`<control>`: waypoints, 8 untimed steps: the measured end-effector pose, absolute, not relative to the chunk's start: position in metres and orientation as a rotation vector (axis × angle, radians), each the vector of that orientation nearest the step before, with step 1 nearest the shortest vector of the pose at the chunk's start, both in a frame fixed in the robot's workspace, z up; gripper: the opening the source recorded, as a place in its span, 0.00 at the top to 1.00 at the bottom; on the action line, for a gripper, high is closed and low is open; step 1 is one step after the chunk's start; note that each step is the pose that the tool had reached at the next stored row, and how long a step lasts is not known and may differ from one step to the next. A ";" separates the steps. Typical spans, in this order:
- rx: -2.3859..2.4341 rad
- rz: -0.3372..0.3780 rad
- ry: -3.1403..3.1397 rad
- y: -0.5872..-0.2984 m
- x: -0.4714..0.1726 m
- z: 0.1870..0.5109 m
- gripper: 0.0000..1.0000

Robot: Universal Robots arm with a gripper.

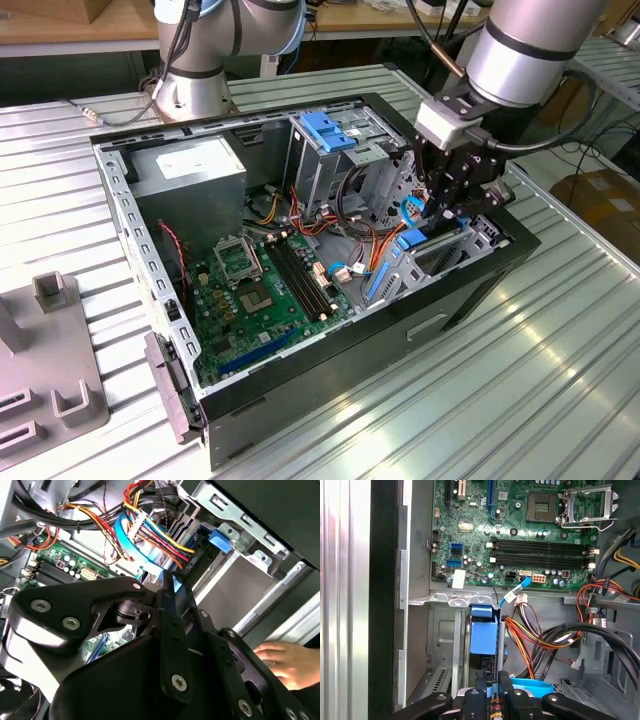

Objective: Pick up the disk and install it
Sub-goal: 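Insert the second disk wire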

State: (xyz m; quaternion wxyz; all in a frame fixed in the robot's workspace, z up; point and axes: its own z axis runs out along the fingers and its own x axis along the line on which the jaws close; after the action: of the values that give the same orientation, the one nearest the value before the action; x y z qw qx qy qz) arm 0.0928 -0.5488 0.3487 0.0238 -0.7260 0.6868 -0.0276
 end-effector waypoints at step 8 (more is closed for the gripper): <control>-2.246 -0.085 2.124 -0.549 0.093 0.355 0.90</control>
State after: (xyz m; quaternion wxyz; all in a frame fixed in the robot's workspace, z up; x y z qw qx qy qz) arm 0.0928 -0.5488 0.3548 0.0246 -0.7260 0.6867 -0.0276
